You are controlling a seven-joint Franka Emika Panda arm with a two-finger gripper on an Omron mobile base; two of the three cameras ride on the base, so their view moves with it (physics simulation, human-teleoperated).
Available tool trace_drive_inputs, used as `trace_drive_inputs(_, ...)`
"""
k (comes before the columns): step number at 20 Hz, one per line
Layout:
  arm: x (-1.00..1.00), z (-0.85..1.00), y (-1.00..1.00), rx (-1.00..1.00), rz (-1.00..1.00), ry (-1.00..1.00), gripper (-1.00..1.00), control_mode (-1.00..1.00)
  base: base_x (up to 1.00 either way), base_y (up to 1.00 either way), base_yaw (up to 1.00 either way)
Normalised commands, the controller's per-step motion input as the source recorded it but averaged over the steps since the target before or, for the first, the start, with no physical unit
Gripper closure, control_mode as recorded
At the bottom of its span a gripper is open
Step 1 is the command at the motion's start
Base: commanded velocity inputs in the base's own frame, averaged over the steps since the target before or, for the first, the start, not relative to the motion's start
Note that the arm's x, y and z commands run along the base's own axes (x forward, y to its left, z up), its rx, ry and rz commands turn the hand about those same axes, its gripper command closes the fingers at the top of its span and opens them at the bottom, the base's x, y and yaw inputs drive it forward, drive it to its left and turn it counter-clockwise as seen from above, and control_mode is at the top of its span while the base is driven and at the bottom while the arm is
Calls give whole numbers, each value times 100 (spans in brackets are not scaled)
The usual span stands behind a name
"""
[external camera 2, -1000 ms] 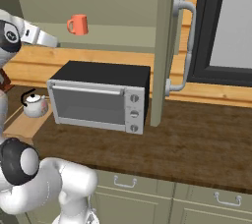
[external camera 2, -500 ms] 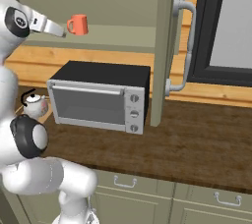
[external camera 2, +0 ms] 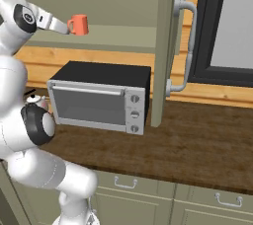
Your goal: Pick the kettle from the counter and place it on the tray. Then pick the mug from the cabinet and place it on the tray. Then close the cabinet doors.
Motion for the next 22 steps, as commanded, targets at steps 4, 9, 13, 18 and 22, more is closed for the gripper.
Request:
trace_drive_inputs(4, 33, -3, 0, 10, -1, 0, -100, -100, 0, 0, 0)
trace_drive_inputs(9, 36, 0, 1, 8, 0, 0, -100, -100, 0, 0, 0)
trace_drive_inputs(13, 28, 0, 9, 1, 0, 0, -100, -100, 0, 0, 0)
trace_drive_inputs(18, 18, 0, 11, 0, -1, 0, -100, -100, 0, 0, 0)
trace_drive_inputs(22, 19, 0, 11, 0, -2, 0, -100, -100, 0, 0, 0)
